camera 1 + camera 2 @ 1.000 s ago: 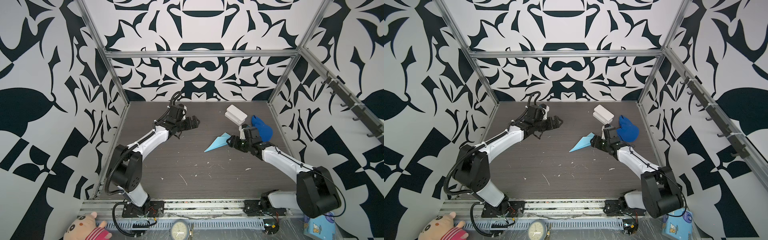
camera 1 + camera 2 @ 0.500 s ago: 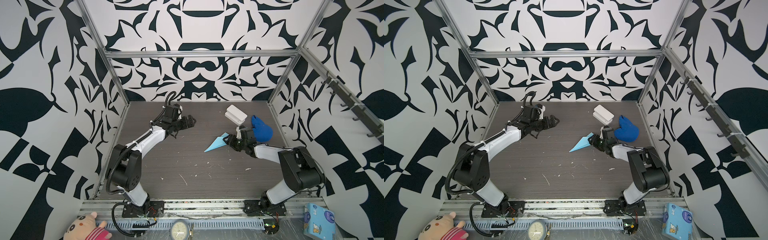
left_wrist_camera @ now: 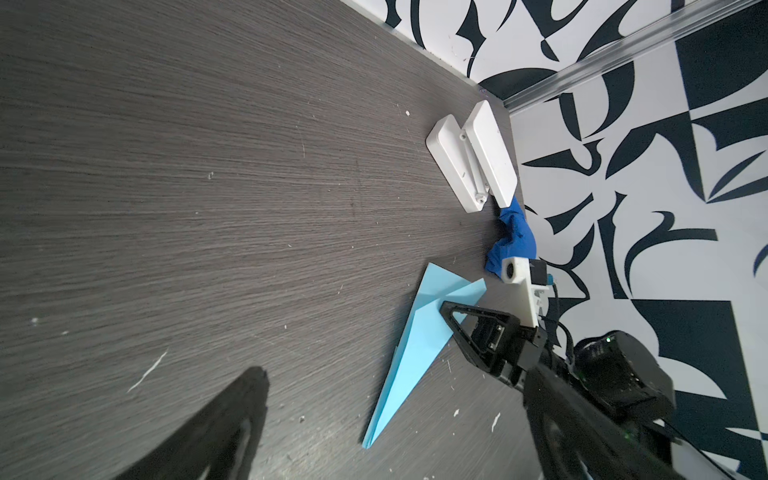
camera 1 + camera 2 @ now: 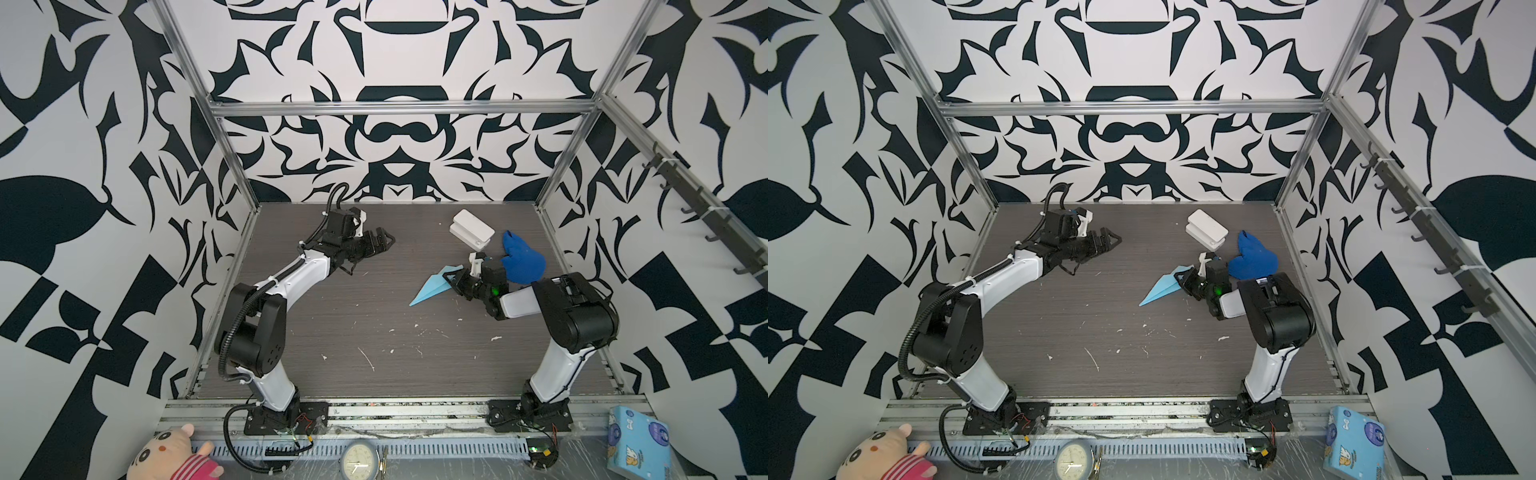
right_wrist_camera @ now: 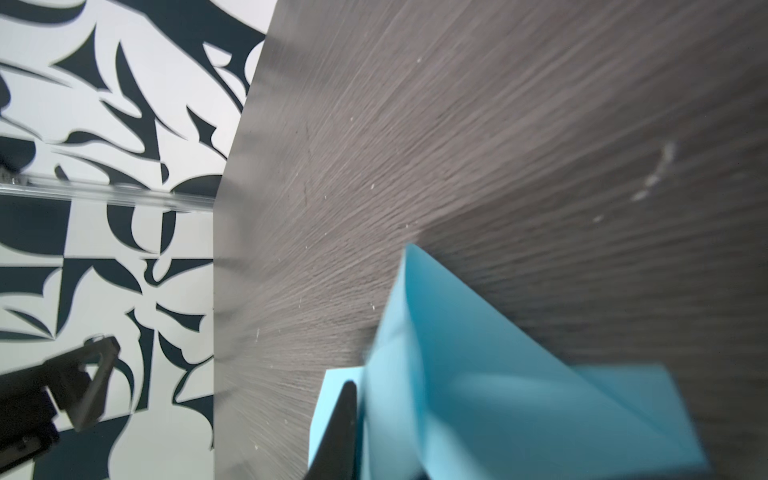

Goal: Fold a paper plane with a square sheet of paper (pick it up from the middle)
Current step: 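Grasp the plane's body with the right gripper while the left gripper approaches, then lift the plane upright with both grippers pinching its body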

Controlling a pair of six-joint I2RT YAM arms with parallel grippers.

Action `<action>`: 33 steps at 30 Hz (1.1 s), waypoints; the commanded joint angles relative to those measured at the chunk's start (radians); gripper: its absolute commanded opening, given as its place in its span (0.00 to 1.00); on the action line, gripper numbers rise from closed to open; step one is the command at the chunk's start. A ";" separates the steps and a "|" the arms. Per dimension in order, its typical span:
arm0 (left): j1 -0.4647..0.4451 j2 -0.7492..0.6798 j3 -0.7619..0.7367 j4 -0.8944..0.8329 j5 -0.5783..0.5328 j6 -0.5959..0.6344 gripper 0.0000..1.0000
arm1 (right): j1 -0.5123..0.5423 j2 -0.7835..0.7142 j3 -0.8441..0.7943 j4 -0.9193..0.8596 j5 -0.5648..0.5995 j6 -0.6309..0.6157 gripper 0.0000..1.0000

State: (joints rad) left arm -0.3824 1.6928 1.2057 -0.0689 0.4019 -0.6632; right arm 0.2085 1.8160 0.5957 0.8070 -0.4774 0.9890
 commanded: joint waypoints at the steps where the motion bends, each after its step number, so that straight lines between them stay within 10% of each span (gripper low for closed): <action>1: 0.016 -0.028 -0.002 0.020 0.065 -0.037 1.00 | -0.006 -0.036 0.016 0.174 -0.060 0.045 0.04; 22: -0.071 -0.121 0.063 0.280 0.344 -0.309 0.99 | 0.033 -0.084 0.459 0.619 -0.555 0.485 0.01; 33: -0.075 -0.032 0.165 0.310 0.388 -0.316 0.73 | 0.071 -0.057 0.483 0.615 -0.567 0.485 0.01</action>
State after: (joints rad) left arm -0.4603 1.6268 1.3426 0.2184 0.7620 -0.9718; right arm 0.2710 1.7798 1.0470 1.3594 -1.0195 1.4639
